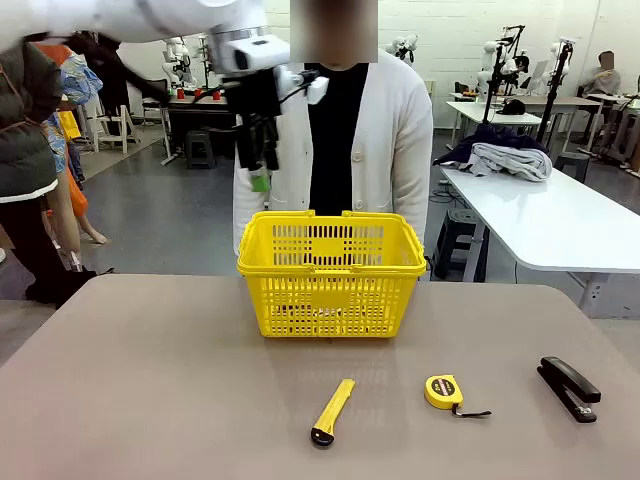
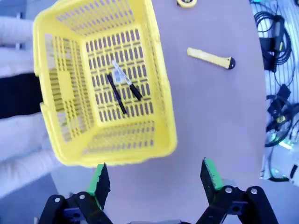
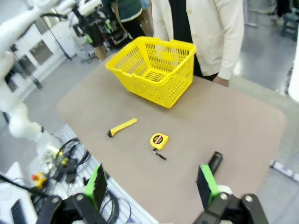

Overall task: Place the items the person wants into the basket.
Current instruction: Pick up the item the person points to and place it in the Market Basket.

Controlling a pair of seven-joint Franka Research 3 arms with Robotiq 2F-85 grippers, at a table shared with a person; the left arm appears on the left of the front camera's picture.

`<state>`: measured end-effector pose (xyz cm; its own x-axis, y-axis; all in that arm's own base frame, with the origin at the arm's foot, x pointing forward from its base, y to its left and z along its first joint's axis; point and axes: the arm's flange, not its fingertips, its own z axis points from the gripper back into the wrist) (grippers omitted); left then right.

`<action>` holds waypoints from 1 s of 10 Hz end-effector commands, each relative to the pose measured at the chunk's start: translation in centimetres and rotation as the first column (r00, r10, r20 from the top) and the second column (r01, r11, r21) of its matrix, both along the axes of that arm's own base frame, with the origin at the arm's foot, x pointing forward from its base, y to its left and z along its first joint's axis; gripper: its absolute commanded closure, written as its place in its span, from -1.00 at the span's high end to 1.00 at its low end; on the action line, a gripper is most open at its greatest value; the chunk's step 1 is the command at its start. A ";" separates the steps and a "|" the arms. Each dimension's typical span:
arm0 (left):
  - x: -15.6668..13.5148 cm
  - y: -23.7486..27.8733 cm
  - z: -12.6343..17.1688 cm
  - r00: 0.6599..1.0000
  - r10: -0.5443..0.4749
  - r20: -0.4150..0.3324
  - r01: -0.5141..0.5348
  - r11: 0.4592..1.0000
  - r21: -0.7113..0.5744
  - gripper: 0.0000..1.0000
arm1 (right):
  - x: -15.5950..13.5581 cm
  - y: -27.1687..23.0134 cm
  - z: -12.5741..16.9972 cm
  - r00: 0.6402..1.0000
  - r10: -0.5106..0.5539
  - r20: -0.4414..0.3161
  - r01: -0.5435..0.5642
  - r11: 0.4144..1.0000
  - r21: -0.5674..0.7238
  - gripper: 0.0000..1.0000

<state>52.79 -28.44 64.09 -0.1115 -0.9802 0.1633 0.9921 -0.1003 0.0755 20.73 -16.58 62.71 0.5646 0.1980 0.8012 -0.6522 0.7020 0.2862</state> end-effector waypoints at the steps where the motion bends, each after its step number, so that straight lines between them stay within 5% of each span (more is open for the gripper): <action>1: -8.2 6.3 -4.2 0.992 0.087 0.087 -0.079 0.992 -0.094 1.00 | 0.0 0.1 0.0 1.000 0.017 0.015 -0.017 1.000 0.016 1.00; 3: -9.7 8.9 -3.8 0.971 0.224 0.087 -0.207 0.963 -0.170 1.00 | 0.0 0.1 0.0 1.000 0.017 0.015 -0.017 1.000 0.016 1.00; 8: -9.3 13.0 -3.6 0.915 0.398 -0.061 -0.400 0.878 -0.264 1.00 | 0.0 0.1 0.0 1.000 0.017 0.015 -0.017 1.000 0.016 1.00; 10: -10.0 12.0 -3.5 0.942 0.335 -0.011 -0.329 0.917 -0.225 1.00 | 0.0 0.1 0.0 1.000 0.017 0.015 -0.017 1.000 0.016 1.00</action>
